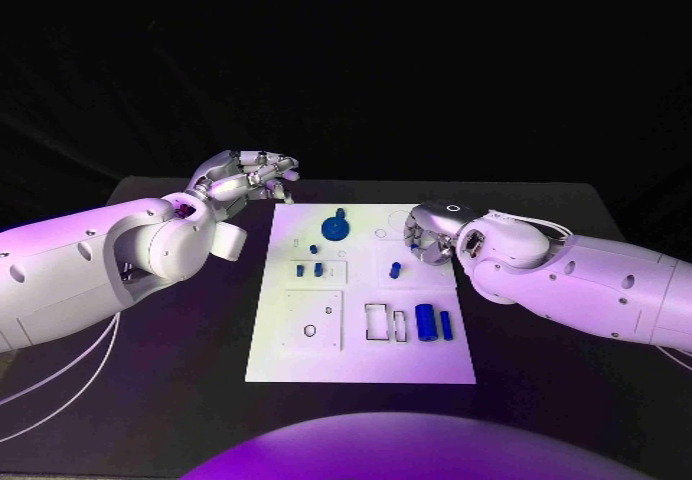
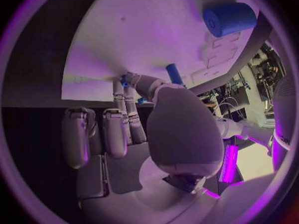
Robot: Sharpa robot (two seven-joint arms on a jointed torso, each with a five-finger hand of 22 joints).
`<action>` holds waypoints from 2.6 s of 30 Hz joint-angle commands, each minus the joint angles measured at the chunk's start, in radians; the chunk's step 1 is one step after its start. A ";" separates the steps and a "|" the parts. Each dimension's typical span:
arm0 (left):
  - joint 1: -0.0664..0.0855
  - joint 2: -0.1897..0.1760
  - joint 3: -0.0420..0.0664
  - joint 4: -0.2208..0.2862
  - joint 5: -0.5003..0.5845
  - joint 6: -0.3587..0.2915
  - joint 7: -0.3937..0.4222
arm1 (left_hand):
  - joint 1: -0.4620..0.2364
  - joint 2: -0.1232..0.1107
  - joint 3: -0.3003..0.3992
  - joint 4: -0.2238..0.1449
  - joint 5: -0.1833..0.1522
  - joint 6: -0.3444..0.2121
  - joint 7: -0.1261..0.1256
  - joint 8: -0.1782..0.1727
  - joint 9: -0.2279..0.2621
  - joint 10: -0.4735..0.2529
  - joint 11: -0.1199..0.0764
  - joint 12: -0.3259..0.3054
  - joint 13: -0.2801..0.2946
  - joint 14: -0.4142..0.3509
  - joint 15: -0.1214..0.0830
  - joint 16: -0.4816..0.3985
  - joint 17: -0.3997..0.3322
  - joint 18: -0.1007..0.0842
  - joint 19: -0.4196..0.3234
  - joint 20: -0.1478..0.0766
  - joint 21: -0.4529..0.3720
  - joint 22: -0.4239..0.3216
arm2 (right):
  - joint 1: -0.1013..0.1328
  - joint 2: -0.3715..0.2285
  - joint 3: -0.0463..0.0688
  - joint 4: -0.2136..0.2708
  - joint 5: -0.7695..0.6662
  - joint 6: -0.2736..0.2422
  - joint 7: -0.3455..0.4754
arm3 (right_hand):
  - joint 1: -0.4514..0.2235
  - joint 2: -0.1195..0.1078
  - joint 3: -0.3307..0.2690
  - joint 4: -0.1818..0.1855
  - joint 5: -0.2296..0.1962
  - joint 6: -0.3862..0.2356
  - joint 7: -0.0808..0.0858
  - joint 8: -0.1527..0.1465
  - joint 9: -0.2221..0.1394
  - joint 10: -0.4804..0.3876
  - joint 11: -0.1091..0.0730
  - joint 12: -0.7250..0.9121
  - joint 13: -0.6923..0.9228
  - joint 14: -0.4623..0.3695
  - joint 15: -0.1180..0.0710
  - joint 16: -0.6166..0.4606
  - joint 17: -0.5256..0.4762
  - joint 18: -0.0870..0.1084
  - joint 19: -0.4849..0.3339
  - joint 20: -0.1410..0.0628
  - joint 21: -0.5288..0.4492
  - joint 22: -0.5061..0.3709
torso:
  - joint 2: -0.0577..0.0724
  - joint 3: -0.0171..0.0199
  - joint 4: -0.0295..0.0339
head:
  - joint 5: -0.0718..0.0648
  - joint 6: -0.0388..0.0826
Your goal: Assemble the parts on the task board
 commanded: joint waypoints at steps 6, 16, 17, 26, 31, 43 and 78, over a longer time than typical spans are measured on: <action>0.001 0.001 0.001 0.001 -0.001 0.013 -0.001 | 0.017 0.000 0.001 -0.011 0.009 -0.007 0.000 0.006 0.002 0.004 0.002 -0.005 -0.002 0.000 0.000 -0.007 -0.001 0.009 0.008 0.000 -0.007 -0.001 | -0.006 -0.019 -0.004 0.021 -0.038 -0.091 -0.047 | 0.010 0.035 0.034 -0.030 -0.046 -0.001 -0.003 0.008 0.022 0.046 -0.034 -0.005 0.030 0.050 -0.008 0.000 0.006 -0.011 0.052 -0.012 0.013 0.229 | 0.000 -0.0012 -0.0006 | 0.001 0.000; 0.001 0.002 0.001 -0.001 -0.002 0.016 -0.003 | 0.020 0.000 0.002 -0.013 0.011 -0.008 0.000 0.007 0.002 0.003 0.002 -0.006 -0.003 0.000 0.000 -0.008 -0.001 0.009 0.008 -0.001 -0.007 0.000 | 0.002 -0.043 0.001 0.064 -0.039 -0.121 -0.044 | 0.005 0.030 0.036 -0.034 -0.041 0.001 -0.003 0.010 0.025 0.049 -0.034 -0.007 0.033 0.051 -0.009 0.001 0.007 -0.012 0.054 -0.013 0.019 0.230 | -0.001 -0.0016 -0.0006 | 0.002 0.001; 0.001 0.002 0.001 -0.001 -0.002 0.017 -0.003 | 0.020 0.000 0.002 -0.013 0.011 -0.008 0.000 0.007 0.002 0.003 0.002 -0.006 -0.003 0.000 0.000 -0.008 -0.001 0.009 0.008 -0.001 -0.007 0.000 | 0.005 -0.048 0.001 0.071 -0.037 -0.123 -0.043 | 0.005 0.030 0.036 -0.034 -0.041 0.001 -0.003 0.010 0.025 0.049 -0.034 -0.007 0.033 0.051 -0.009 0.001 0.007 -0.012 0.054 -0.013 0.019 0.230 | -0.001 -0.0018 -0.0006 | 0.001 0.002; 0.001 0.002 0.001 -0.002 -0.002 0.018 -0.005 | 0.020 -0.001 0.001 -0.013 0.012 -0.009 0.001 0.007 0.002 0.002 0.003 -0.006 -0.004 -0.001 0.000 -0.009 -0.001 0.009 0.008 0.000 -0.008 0.000 | 0.031 -0.102 0.009 0.174 -0.003 -0.121 -0.040 | 0.001 0.027 0.037 -0.035 -0.039 0.003 -0.004 0.011 0.027 0.051 -0.035 -0.007 0.034 0.051 -0.009 0.003 0.010 -0.013 0.056 -0.013 0.022 0.231 | 0.000 -0.0016 -0.0022 | 0.007 0.003; 0.000 0.006 0.001 -0.003 -0.003 0.020 -0.005 | 0.021 -0.001 0.001 -0.014 0.012 -0.010 0.001 0.007 0.001 0.001 0.003 -0.007 -0.004 -0.001 0.001 -0.009 -0.001 0.009 0.008 0.000 -0.008 0.000 | 0.032 -0.100 0.011 0.247 0.018 -0.125 -0.031 | 0.001 0.027 0.037 -0.036 -0.038 0.003 -0.004 0.011 0.028 0.051 -0.035 -0.008 0.035 0.052 -0.009 0.003 0.011 -0.013 0.056 -0.013 0.023 0.232 | 0.000 0.0002 -0.0028 | 0.016 0.003; 0.000 0.025 0.000 -0.004 -0.003 0.016 -0.002 | 0.022 -0.001 0.001 -0.014 0.013 -0.011 0.002 0.007 0.001 0.001 0.004 -0.008 -0.005 -0.002 0.001 -0.010 -0.001 0.009 0.008 0.000 -0.009 0.000 | -0.010 0.015 0.007 0.313 0.019 -0.112 -0.001 | -0.001 0.027 0.039 -0.037 -0.035 0.002 -0.004 0.010 0.029 0.050 -0.034 -0.010 0.035 0.051 -0.009 0.003 0.010 -0.012 0.055 -0.013 0.020 0.231 | 0.000 -0.0036 0.0025 | 0.056 0.003; 0.000 0.048 0.000 -0.001 -0.003 0.016 -0.008 | 0.022 0.000 0.000 -0.014 0.013 -0.012 0.002 0.008 0.001 0.000 0.005 -0.009 -0.006 -0.002 0.002 -0.011 -0.001 0.008 0.008 0.000 -0.010 0.000 | -0.122 0.144 -0.007 0.190 0.001 -0.077 0.028 | -0.005 0.027 0.041 -0.039 -0.031 -0.002 -0.002 0.009 0.031 0.048 -0.033 -0.014 0.036 0.052 -0.008 0.003 0.010 -0.012 0.055 -0.013 0.021 0.231 | 0.002 -0.0019 -0.0001 | 0.124 -0.001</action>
